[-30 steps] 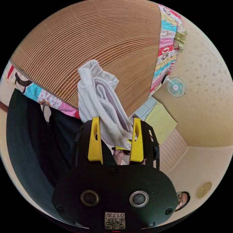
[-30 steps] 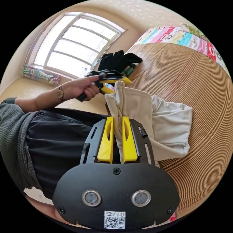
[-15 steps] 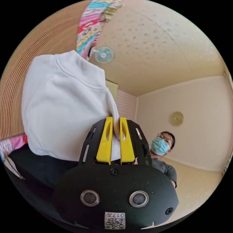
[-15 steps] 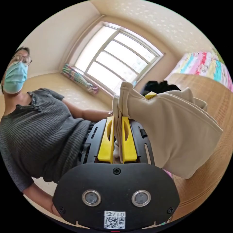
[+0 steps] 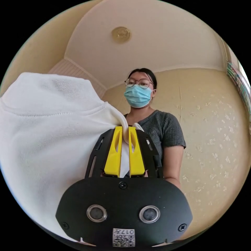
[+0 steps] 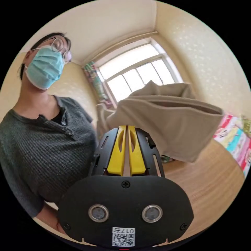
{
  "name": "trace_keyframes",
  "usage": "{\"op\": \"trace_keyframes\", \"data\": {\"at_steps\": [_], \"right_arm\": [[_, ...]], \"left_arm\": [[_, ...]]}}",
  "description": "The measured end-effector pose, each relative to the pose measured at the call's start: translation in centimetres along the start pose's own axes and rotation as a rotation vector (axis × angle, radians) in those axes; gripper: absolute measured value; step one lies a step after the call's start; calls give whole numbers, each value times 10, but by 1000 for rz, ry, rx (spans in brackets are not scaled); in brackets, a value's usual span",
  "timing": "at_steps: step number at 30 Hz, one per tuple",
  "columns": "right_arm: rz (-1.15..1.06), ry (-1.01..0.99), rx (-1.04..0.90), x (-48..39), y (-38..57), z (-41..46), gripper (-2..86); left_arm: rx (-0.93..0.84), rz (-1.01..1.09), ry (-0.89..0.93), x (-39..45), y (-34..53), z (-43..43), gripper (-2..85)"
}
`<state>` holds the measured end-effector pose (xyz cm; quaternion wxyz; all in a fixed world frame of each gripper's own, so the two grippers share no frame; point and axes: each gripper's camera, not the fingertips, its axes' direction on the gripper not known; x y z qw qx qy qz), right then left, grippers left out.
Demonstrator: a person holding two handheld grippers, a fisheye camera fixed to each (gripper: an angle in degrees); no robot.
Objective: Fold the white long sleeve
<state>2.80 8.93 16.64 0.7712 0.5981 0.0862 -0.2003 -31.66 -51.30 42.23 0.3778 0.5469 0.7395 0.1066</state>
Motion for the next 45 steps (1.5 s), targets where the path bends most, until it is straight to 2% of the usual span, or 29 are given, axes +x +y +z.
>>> {"op": "trace_keyframes", "data": {"at_steps": [3,8,10,13,15,16,17,19,21,22,24,27,30,32,35,37,40,43,45], "right_arm": [[-18,186,9,4,-5,7,67],[-23,202,3,16,4,30,146],[-97,180,-91,15,11,50,158],[-97,200,-388,27,29,101,153],[2,11,-583,49,49,137,105],[4,-61,-595,52,55,142,82],[-5,-146,-565,53,63,145,55],[-1,-9,-460,45,70,142,44],[31,283,-379,26,67,138,37],[31,363,-384,19,65,142,35],[-17,671,-438,-8,54,172,32],[-54,918,-484,-27,42,210,30],[-71,1129,-542,-29,38,239,30],[-62,1176,-495,-30,36,242,30],[-29,1135,-360,-37,30,232,30],[-3,1136,-321,-39,28,226,29],[48,1146,-386,-24,35,227,29],[113,1064,-237,-22,49,207,28],[178,1076,-163,-17,58,187,27]], "left_arm": [[-104,-81,-50,-6,4,35,46],[-137,-188,-95,-24,41,74,48],[-142,-213,-104,-31,53,87,49],[-162,-210,-74,-48,69,113,50],[-176,-221,-44,-63,77,129,50],[-187,-231,-27,-72,81,139,51],[-187,-238,-10,-81,84,146,51],[-163,-269,-4,-94,86,151,53],[-123,-354,-41,-108,90,148,59],[-85,-417,-91,-117,92,143,62],[-22,-419,-168,-123,92,138,66],[-13,-350,-348,-117,82,145,90],[-101,-389,-623,-116,66,162,152],[-141,-385,-820,-116,55,181,168],[-162,-346,-983,-122,48,215,157],[-154,-317,-1015,-128,46,233,129],[-154,-212,-951,-133,40,257,24],[-156,-208,-968,-138,32,274,35],[-144,-261,-1012,-139,26,280,81]]}}
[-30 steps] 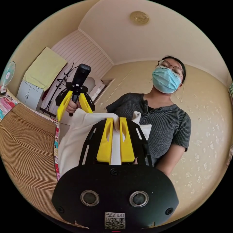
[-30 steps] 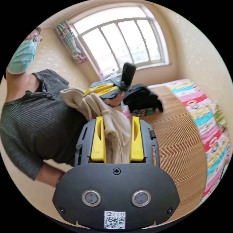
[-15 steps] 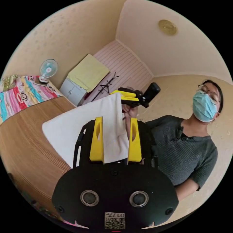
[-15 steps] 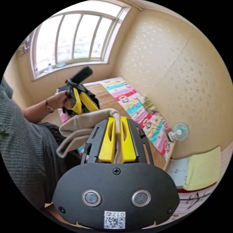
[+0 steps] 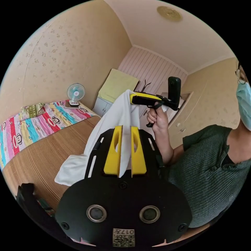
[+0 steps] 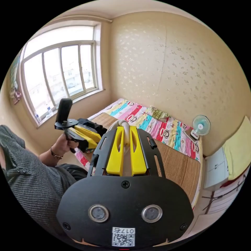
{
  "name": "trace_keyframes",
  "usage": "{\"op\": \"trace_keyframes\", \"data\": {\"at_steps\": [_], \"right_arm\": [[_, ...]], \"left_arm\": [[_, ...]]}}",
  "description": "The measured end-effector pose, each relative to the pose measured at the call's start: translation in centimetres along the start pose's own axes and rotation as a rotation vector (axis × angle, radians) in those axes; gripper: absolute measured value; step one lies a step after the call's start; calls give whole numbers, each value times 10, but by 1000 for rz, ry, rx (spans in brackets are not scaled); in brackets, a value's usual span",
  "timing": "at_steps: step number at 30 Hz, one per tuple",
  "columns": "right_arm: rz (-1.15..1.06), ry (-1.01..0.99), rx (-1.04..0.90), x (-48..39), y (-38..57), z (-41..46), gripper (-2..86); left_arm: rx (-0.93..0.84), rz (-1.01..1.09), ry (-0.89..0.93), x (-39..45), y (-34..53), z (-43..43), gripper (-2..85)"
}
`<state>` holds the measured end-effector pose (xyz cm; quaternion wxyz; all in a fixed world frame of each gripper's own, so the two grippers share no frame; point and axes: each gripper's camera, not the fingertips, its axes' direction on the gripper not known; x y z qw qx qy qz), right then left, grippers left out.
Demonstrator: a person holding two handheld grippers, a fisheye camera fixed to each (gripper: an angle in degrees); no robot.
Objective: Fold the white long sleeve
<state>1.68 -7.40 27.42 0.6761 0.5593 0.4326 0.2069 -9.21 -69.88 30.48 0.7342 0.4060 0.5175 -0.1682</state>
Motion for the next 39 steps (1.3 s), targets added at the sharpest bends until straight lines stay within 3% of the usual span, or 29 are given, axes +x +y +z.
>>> {"op": "trace_keyframes", "data": {"at_steps": [2,4,8,11,13,18,21,27,31,33,39], "right_arm": [[50,26,1,12,3,0,27],[56,14,9,18,3,1,26],[-28,49,25,8,-3,0,28],[-53,109,31,16,-1,-2,33],[-49,59,74,35,5,-9,36],[-46,-316,169,116,30,-10,60],[9,-526,221,156,61,4,72],[156,-731,331,217,156,30,105],[260,-733,311,244,209,52,147],[339,-634,178,257,226,79,180],[328,-693,115,278,193,132,209]], "left_arm": [[-61,-50,-53,10,-12,9,161],[-119,-44,-122,22,-21,23,174],[-155,-53,-243,31,-33,57,133],[-40,-53,-79,16,-29,51,47],[32,-41,63,1,-26,41,36],[306,-23,474,-34,-30,11,14],[335,22,446,-25,-55,8,8],[281,158,363,14,-112,15,3],[301,201,382,25,-139,9,1],[311,228,438,27,-148,3,1],[353,343,600,33,-168,-25,1]]}}
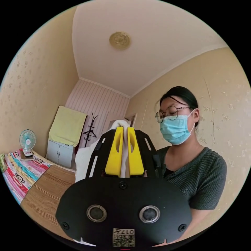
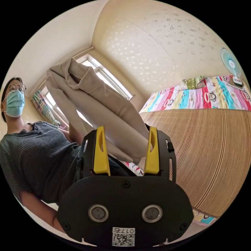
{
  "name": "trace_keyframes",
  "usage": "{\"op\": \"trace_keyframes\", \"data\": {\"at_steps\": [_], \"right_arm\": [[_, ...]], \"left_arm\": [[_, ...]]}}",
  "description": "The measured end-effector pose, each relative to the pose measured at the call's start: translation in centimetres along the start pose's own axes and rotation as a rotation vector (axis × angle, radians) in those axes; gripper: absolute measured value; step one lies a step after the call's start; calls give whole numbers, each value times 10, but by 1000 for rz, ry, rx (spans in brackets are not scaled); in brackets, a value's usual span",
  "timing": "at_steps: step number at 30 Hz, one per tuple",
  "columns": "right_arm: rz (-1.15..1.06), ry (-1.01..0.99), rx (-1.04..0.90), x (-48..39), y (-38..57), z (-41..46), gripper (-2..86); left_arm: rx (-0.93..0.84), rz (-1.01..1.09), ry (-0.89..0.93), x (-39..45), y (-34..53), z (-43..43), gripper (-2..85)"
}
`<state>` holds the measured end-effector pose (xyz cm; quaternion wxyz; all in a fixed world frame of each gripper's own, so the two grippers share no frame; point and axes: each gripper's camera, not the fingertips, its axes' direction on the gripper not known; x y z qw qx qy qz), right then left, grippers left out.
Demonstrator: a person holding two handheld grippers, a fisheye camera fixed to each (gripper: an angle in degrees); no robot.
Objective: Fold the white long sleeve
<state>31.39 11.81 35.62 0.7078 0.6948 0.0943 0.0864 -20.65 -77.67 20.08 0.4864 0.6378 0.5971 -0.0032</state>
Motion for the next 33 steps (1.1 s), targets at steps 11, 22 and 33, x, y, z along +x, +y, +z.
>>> {"op": "trace_keyframes", "data": {"at_steps": [11,22,33], "right_arm": [[-132,-166,-188,2,-69,76,197],[-157,-125,-317,-47,-37,92,39],[-64,569,82,-160,-8,-61,31]], "left_arm": [[256,73,396,-5,0,-49,1],[362,-10,348,-21,4,-96,2],[368,-371,-33,-47,33,-179,5]]}}
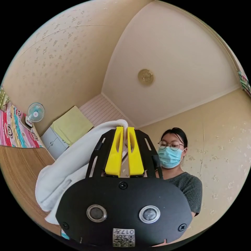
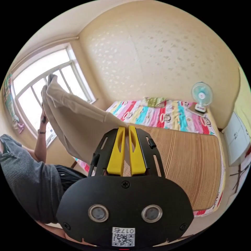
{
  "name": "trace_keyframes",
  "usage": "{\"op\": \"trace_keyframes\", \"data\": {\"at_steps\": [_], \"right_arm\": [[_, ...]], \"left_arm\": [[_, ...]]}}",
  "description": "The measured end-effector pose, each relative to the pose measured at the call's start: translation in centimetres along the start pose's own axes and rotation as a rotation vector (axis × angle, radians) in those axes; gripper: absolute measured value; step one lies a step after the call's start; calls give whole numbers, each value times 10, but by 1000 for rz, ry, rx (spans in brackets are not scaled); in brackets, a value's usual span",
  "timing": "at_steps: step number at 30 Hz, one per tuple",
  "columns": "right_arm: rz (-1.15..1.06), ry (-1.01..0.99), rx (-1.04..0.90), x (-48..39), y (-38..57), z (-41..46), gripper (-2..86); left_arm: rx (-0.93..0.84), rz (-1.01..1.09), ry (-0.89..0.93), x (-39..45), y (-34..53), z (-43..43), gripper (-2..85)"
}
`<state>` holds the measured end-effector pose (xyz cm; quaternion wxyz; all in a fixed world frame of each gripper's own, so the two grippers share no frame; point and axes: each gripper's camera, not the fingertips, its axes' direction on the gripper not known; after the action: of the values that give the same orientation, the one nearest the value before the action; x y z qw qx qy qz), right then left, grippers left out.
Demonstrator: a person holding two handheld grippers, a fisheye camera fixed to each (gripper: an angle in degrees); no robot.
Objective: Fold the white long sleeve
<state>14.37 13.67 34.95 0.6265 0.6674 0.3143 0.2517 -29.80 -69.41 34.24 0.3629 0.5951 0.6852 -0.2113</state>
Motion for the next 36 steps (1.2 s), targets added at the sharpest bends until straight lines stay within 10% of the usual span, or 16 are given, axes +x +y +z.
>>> {"op": "trace_keyframes", "data": {"at_steps": [15,36], "right_arm": [[-18,81,526,-151,66,-201,29],[-53,129,531,-277,69,-298,27]], "left_arm": [[42,-99,-6,13,-11,-39,1],[64,-137,39,57,-40,-95,5]]}}
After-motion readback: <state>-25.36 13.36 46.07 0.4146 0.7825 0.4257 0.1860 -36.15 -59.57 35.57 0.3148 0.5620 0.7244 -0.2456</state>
